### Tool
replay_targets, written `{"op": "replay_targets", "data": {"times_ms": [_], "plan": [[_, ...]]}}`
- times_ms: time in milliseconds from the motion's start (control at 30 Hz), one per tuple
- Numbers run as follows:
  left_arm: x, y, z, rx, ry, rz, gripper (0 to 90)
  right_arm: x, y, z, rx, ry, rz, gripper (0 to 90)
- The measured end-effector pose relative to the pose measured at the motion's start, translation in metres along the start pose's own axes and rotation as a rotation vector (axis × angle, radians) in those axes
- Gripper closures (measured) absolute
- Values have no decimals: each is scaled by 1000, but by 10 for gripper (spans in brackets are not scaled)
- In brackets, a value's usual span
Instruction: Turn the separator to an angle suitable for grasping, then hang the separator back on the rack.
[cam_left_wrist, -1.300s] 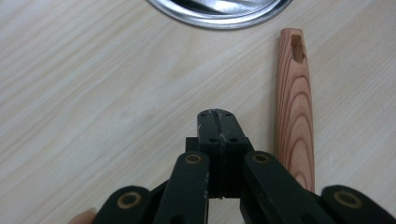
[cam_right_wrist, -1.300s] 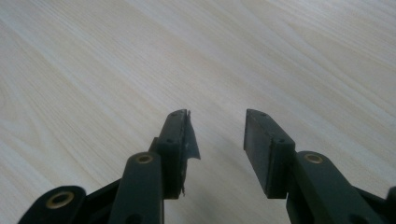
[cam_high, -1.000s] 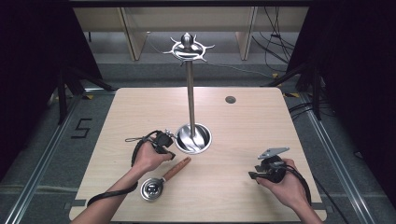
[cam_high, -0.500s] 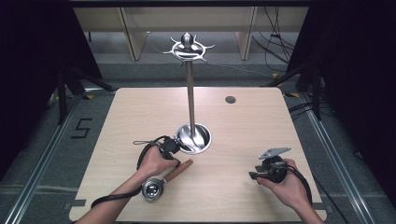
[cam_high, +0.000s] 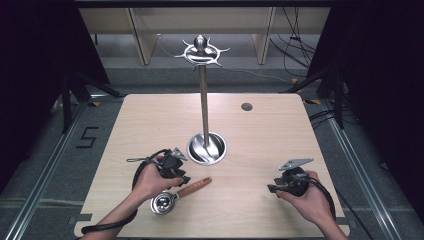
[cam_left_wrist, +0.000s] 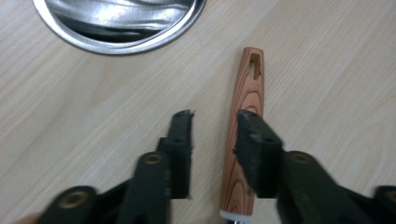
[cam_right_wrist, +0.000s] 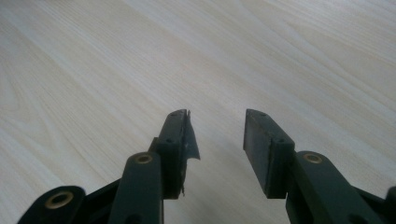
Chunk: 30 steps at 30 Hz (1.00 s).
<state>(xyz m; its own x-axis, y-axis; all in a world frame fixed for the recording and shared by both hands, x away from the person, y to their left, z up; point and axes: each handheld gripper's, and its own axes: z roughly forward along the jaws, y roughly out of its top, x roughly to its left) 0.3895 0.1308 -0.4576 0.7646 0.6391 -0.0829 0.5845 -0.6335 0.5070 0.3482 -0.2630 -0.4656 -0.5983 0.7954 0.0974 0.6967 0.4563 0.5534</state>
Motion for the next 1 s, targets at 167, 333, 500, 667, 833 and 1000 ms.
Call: {"op": "replay_targets", "data": {"times_ms": [167,333,500,667,833,1000], "plan": [[6,3,-1,0,17,-26,438,-1,-1,-2,-2,-6,9,606],[7,7,-3,-26,15,-14,425,-4,-4,-3,-8,-11,10,608],[6,6,-2,-20,14,-5,412,-3,-3,-2,-20,-12,43,608],[4,7,-1,-20,10,-7,398,-3,-3,-2,-19,-8,40,609],[2,11,3,-15,-3,2,386,-4,-8,-5,-11,-14,40,608],[-3,16,9,-5,-20,23,371,-11,-10,-6,-15,-13,27,607]]}}
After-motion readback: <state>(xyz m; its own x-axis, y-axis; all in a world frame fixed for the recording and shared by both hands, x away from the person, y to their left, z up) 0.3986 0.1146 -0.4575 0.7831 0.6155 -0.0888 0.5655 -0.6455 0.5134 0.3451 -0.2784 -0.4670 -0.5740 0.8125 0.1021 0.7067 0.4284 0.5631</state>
